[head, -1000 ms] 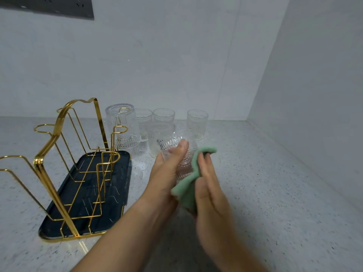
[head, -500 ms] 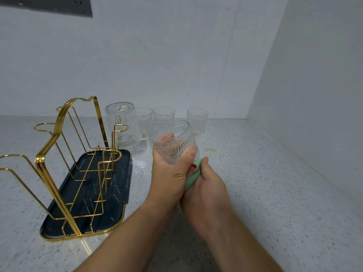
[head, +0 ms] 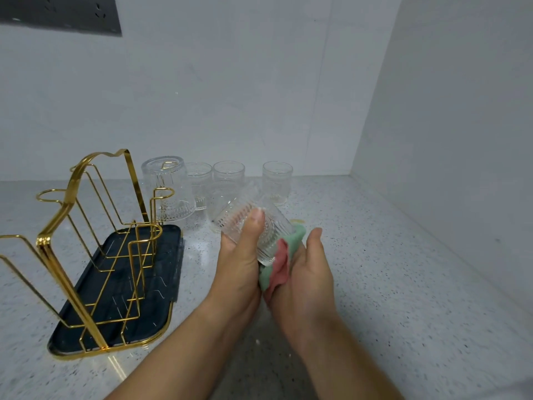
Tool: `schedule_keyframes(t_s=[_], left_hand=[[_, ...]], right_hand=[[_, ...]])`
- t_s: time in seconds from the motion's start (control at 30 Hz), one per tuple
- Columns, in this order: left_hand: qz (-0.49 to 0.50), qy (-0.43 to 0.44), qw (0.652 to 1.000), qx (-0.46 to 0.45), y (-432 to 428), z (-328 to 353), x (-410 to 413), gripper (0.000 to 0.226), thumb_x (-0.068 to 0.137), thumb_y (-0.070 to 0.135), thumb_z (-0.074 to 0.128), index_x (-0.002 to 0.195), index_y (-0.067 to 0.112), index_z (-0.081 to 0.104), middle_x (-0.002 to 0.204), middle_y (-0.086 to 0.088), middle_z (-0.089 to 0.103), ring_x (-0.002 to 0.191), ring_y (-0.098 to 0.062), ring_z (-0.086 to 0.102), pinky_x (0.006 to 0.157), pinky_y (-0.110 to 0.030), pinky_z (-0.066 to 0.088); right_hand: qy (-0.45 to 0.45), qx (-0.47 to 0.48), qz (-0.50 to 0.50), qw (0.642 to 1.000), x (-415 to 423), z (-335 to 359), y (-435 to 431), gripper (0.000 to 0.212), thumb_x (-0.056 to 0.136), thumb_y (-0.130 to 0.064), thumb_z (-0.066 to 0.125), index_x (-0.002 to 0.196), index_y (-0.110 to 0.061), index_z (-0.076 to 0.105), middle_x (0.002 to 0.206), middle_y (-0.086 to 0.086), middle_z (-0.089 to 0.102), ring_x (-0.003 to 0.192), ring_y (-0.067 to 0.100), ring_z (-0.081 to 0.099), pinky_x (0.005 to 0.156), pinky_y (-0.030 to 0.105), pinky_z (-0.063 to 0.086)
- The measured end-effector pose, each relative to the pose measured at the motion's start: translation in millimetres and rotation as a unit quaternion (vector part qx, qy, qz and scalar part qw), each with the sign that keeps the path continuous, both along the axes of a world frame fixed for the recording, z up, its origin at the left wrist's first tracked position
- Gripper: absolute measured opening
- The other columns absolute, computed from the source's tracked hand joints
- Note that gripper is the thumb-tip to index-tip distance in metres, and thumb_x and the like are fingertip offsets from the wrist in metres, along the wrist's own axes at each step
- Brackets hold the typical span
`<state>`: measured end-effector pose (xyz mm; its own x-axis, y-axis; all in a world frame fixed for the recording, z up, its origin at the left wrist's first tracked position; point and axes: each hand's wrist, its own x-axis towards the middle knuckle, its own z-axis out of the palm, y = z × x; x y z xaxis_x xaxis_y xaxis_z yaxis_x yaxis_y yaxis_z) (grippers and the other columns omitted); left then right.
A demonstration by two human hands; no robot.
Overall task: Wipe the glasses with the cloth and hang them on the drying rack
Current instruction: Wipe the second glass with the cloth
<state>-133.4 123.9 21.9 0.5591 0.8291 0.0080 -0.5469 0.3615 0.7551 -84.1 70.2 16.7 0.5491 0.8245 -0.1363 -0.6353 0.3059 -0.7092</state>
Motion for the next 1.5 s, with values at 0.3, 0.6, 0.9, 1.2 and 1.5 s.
schedule_keyframes(t_s=[0.3,0.6,0.9,1.2,1.5], left_hand=[[0.085,0.035,0.990,0.111,1,-4,4,0.050,0.088,0.031,0.077,0.132,0.014,0.061,0.112,0.002,0.080,0.108,-0.017,0.077,0.081,-0.024,0.061],[0.164,0.082,0.975,0.126,7,-1,0,0.080,0.066,0.056,0.071,0.135,0.021,0.053,0.119,0.007,0.072,0.105,-0.001,0.072,0.089,-0.018,0.055],[0.085,0.061,0.995,0.009,13,-2,-3,0.079,0.072,0.061,0.087,0.137,0.024,0.061,0.128,-0.005,0.075,0.120,-0.029,0.072,0.107,-0.056,0.054],[0.033,0.101,0.992,0.066,-2,-6,0,0.043,0.080,0.049,0.080,0.116,0.043,0.057,0.103,0.016,0.078,0.094,0.002,0.076,0.081,-0.023,0.063],[0.068,0.086,0.984,0.143,-15,5,-1,0.048,0.086,0.033,0.074,0.132,0.027,0.061,0.118,0.003,0.079,0.112,-0.018,0.076,0.094,-0.038,0.061]], right_hand=[[0.011,0.010,0.049,0.999,6,-2,11,0.083,0.098,-0.073,0.019,0.142,-0.015,0.060,0.135,0.009,0.069,0.128,0.022,0.064,0.106,0.034,0.047],[-0.225,-0.115,0.019,0.967,-15,-30,7,0.079,0.088,-0.078,0.030,0.131,-0.023,0.068,0.120,-0.005,0.076,0.119,0.007,0.067,0.112,0.039,0.047],[-0.158,-0.126,-0.083,0.976,-15,-18,-30,0.054,0.105,-0.054,0.039,0.101,-0.019,0.080,0.091,0.013,0.081,0.087,0.032,0.078,0.077,0.044,0.059],[-0.086,-0.018,0.017,0.996,-32,1,-35,0.044,0.081,-0.080,0.035,0.096,-0.064,0.073,0.124,-0.013,0.072,0.122,0.010,0.063,0.106,0.037,0.047],[0.053,-0.008,-0.001,0.999,16,21,-3,0.051,0.109,-0.038,0.040,0.131,-0.001,0.066,0.125,0.024,0.071,0.117,0.039,0.069,0.111,0.051,0.047]])
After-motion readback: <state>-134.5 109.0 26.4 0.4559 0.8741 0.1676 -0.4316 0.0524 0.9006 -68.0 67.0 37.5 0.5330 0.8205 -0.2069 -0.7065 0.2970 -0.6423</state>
